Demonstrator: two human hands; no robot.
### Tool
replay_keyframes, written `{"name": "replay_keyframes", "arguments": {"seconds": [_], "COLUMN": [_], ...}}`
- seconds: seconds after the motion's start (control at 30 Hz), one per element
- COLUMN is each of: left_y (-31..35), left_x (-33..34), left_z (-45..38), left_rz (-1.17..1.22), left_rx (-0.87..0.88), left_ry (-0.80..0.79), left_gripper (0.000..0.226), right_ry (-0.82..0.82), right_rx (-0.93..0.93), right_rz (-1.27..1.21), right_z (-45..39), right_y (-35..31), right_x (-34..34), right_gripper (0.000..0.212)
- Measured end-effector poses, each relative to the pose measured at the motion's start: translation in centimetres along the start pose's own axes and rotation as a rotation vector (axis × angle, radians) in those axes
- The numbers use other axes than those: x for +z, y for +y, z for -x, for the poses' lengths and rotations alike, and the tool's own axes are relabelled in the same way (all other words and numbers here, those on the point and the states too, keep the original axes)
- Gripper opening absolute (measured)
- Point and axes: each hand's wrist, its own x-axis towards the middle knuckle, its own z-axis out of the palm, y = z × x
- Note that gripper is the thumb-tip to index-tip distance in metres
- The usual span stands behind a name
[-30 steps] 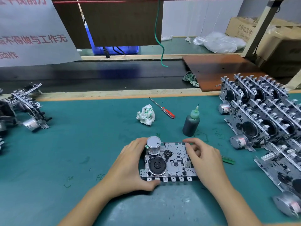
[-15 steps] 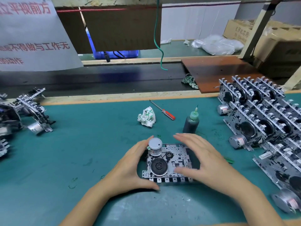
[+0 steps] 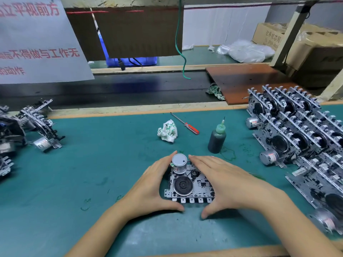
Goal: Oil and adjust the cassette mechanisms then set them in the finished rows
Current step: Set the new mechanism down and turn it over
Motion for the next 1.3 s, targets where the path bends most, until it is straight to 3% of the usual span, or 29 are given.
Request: {"name": "replay_keyframes", "arguments": {"seconds": [0.1, 0.27, 0.37, 0.43, 0.53, 0.6, 0.67, 0.7, 0.8, 0.87, 0.93, 1.0, 1.07, 1.2, 1.23, 1.3], "left_y": [-0.1, -0.2, 0.0, 0.1, 0.2, 0.7, 0.8, 0.9, 1.0, 1.0, 2.2, 2.3, 1.6, 0.3, 0.3, 0.3], "left_x": [0.1, 0.2, -0.2, -1.1, -1.4, -0.9, -0.5, -0.2, 0.3, 0.6, 0.2, -0.3, -0.3, 0.3, 0.5, 0.8], "left_z": [-0.1, 0.4, -0.5, -0.8, -1.6, -2.4, -3.0, -3.2, -3.8, -4.1, -4.2, -4.5, -4.9, -5.6, -5.6, -5.7], "left_rz": [0.009, -0.001, 0.271, 0.738, 1.042, 1.218, 1.309, 1.333, 1.455, 1.647, 1.747, 1.702, 1.707, 1.672, 1.658, 1.633], "left_rx": [-0.001, -0.011, -0.094, -0.195, -0.204, -0.273, -0.312, -0.329, -0.434, -0.481, -0.338, -0.184, -0.194, -0.277, -0.309, -0.362], "left_ry": [0.013, 0.016, 0.078, 0.185, 0.037, -0.028, -0.057, -0.029, 0.039, 0.018, -0.082, -0.168, -0.188, -0.035, -0.013, -0.003], "left_gripper": [0.107, 0.13, 0.11, 0.093, 0.112, 0.121, 0.142, 0.141, 0.098, 0.092, 0.103, 0.099, 0.095, 0.083, 0.079, 0.076], "right_ry": [-0.004, 0.042, 0.096, 0.097, -0.035, -0.111, -0.219, -0.271, -0.326, -0.295, -0.211, -0.058, 0.172, 0.725, 0.756, 0.646], "right_rx": [0.041, 0.048, 0.048, 0.069, -0.118, -0.231, -0.309, -0.356, -0.467, -0.362, -0.221, -0.091, 0.006, 0.199, 0.248, 0.333], "right_rz": [-0.012, 0.01, -0.04, -0.292, -1.135, -1.495, -1.725, -1.798, -1.875, -1.867, -1.771, -1.577, -1.285, -0.645, -0.495, -0.294], "right_z": [0.2, -0.4, -0.7, -0.8, -1.1, -1.7, -2.4, -2.7, -2.8, -2.6, -2.5, -2.4, -2.4, -1.3, -0.8, -0.2], "right_y": [0.1, 0.2, 0.5, 0.7, 0.0, -1.0, -2.0, -2.3, -2.4, -2.0, -1.8, -1.6, -1.2, 2.2, 3.2, 4.5], "right_x": [0.0, -0.3, -1.0, -1.6, -1.8, -0.9, 0.2, 0.5, 1.3, 1.6, 1.7, 1.6, 1.0, 0.4, 0.2, 0.0], "right_gripper": [0.131, 0.109, 0.096, 0.09, 0.064, 0.064, 0.065, 0.063, 0.06, 0.075, 0.081, 0.054, 0.022, 0.042, 0.04, 0.026]}}
